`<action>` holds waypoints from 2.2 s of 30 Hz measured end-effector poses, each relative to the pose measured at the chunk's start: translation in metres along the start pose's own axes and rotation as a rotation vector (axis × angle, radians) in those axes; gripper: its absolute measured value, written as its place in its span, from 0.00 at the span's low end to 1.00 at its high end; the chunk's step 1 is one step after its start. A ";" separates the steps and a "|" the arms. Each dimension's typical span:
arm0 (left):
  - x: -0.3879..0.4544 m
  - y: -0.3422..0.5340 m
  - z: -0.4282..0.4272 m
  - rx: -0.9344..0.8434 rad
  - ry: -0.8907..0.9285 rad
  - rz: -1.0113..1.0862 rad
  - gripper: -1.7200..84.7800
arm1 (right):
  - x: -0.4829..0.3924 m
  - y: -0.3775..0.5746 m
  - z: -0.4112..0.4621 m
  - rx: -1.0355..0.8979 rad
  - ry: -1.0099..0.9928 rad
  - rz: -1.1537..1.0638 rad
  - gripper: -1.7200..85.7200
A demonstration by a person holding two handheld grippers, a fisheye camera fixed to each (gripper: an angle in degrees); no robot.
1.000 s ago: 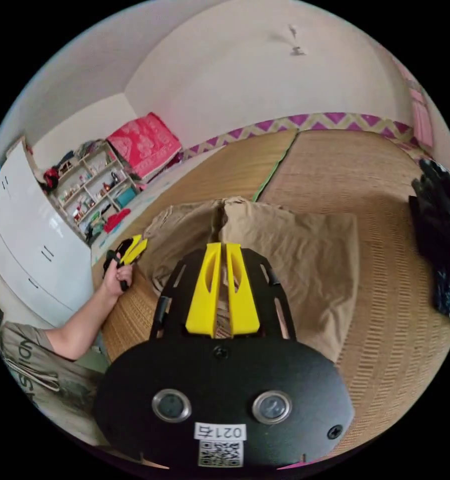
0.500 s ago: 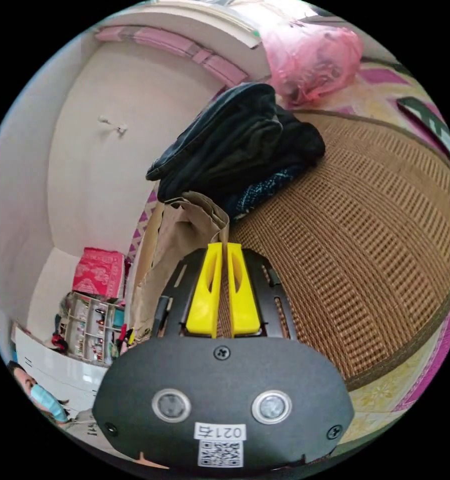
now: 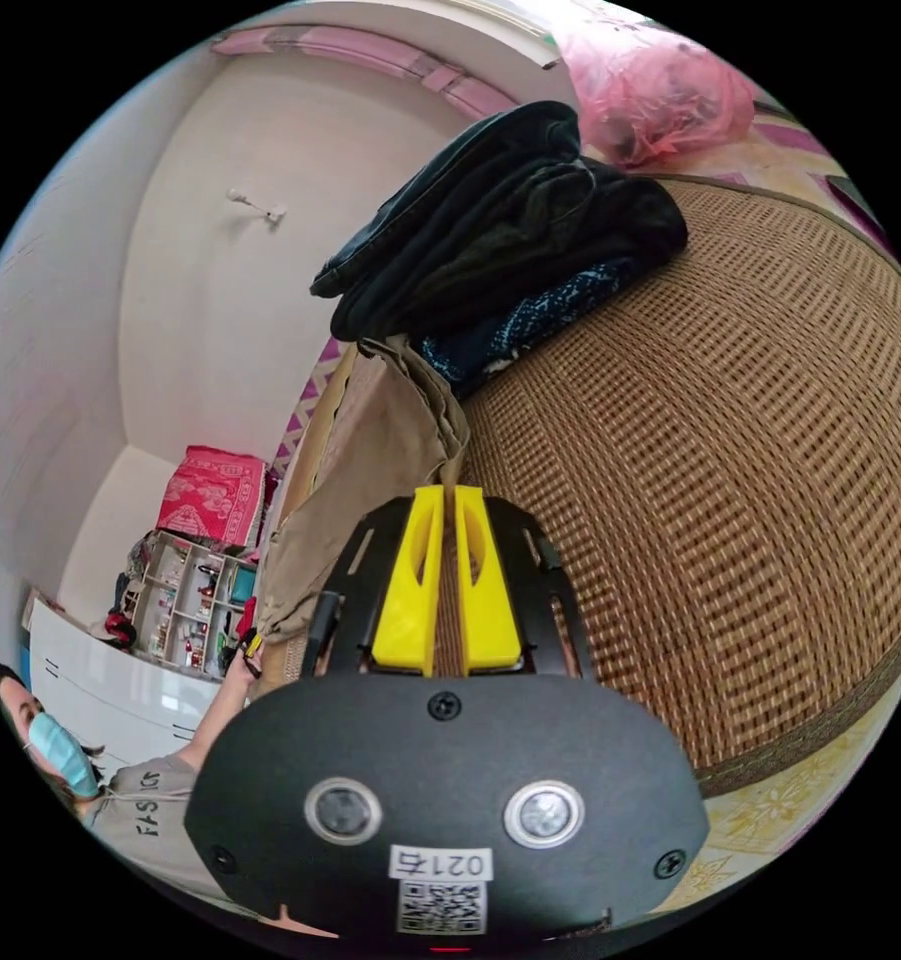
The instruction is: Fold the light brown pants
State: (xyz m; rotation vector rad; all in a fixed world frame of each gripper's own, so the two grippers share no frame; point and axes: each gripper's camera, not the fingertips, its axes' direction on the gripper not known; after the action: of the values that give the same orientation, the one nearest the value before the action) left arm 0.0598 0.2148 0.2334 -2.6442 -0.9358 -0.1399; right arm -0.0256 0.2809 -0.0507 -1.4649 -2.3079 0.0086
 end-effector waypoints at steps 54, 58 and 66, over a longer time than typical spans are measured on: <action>-0.064 0.072 0.071 -0.275 0.558 -0.181 0.01 | -0.118 0.175 0.183 -0.364 -0.448 0.257 0.01; -0.065 0.074 0.073 -0.278 0.561 -0.187 0.01 | -0.099 0.179 0.189 -0.362 -0.600 0.389 0.01; -0.065 0.079 0.074 -0.280 0.568 -0.192 0.01 | -0.107 0.191 0.189 -0.341 -0.632 0.465 0.01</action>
State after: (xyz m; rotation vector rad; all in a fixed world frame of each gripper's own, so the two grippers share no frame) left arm 0.0570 0.1442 0.1287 -2.5075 -1.0107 -1.0723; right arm 0.1154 0.3132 -0.3008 -2.4359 -2.4375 0.2543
